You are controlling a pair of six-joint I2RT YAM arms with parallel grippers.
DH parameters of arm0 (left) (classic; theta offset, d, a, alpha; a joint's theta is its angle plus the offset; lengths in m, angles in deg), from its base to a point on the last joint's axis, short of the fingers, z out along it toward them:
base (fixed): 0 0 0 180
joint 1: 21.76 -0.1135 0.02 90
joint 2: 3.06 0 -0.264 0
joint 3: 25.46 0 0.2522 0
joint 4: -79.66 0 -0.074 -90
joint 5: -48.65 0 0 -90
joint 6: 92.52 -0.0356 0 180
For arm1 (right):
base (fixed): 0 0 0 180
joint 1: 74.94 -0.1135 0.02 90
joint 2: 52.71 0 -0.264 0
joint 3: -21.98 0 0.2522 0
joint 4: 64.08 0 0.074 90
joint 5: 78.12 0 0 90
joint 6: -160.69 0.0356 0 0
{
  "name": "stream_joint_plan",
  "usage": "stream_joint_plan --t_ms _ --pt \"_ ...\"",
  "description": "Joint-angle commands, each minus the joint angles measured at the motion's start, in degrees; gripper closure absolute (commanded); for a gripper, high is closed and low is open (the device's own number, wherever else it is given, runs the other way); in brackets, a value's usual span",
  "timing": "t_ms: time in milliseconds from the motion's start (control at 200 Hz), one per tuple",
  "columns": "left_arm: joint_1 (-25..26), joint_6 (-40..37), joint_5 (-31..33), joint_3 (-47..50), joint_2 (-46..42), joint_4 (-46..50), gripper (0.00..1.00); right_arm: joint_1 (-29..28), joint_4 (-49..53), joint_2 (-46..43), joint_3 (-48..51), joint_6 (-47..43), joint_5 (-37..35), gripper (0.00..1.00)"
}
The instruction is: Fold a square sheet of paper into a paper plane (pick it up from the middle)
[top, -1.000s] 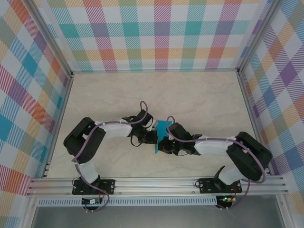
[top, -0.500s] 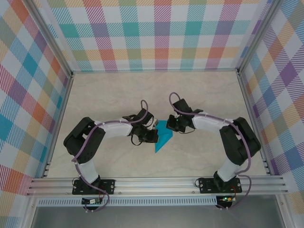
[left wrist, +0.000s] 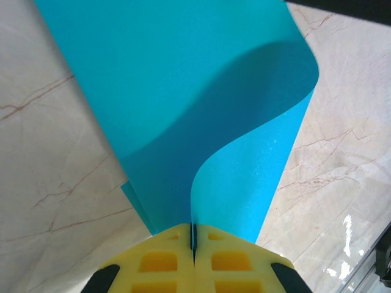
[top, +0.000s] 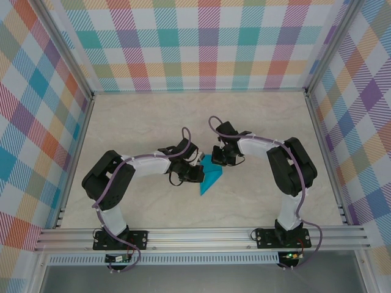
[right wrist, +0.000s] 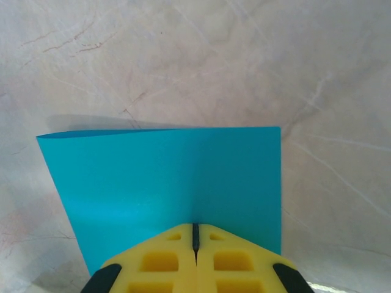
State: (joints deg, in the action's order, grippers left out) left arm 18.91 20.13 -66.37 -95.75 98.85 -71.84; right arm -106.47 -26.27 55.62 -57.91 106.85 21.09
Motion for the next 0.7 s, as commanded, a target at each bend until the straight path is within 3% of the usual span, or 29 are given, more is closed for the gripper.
stream_joint_plan --t_ms 0,290,695 --pt "-0.6 -0.9 -0.1 -0.6 0.8 1.9 0.96 -0.2 4.0 2.3 -0.1 -1.5 0.0 0.95" --pt "-0.5 -0.7 -0.2 0.4 2.5 -1.2 0.96 -0.2 3.3 0.1 -0.1 -1.4 2.6 0.94" --pt "-0.5 -0.2 1.4 1.1 -3.5 -1.5 0.96 -0.2 3.8 1.0 0.4 -1.2 1.8 0.94"
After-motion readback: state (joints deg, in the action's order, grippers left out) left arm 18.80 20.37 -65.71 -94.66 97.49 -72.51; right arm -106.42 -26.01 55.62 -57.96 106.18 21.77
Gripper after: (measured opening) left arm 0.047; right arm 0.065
